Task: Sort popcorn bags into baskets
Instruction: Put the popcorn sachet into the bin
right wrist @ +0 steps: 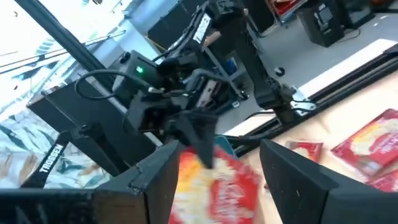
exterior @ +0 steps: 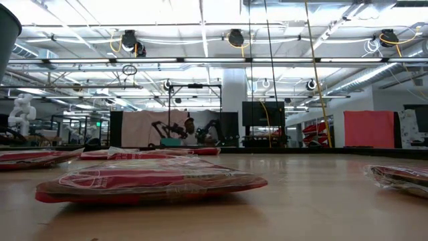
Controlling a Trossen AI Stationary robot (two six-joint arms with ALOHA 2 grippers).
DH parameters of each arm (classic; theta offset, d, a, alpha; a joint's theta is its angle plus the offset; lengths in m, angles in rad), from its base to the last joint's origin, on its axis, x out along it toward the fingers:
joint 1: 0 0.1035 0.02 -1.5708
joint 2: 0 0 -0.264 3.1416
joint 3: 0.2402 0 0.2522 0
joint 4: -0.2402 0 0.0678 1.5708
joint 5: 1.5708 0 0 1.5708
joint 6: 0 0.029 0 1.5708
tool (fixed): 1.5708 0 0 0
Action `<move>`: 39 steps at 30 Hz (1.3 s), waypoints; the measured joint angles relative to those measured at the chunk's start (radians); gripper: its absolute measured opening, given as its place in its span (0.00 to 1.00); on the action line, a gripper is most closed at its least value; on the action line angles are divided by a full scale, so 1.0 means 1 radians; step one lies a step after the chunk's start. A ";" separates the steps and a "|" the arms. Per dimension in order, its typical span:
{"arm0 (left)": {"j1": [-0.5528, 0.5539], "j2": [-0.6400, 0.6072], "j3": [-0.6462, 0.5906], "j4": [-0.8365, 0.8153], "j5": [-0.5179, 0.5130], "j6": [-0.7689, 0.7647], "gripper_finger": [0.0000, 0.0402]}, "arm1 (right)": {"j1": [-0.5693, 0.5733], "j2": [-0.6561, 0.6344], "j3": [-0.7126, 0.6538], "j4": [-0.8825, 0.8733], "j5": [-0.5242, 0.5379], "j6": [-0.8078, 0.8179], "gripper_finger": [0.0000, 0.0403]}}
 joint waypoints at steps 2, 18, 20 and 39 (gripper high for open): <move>0.003 0.001 0.000 0.068 0.016 0.000 0.08 | -0.002 -0.031 -0.002 -0.052 0.000 -0.029 0.53; 0.137 0.003 -0.129 0.770 0.038 -0.102 0.07 | 0.000 -0.222 -0.002 -0.316 0.092 -0.413 0.59; 0.163 0.014 -0.138 0.830 0.047 -0.126 0.05 | 0.001 -0.220 -0.002 -0.312 0.127 -0.451 0.63; 0.243 0.339 -0.125 1.433 0.108 -0.090 0.05 | -0.031 -0.053 -0.191 0.357 -0.067 -0.373 0.69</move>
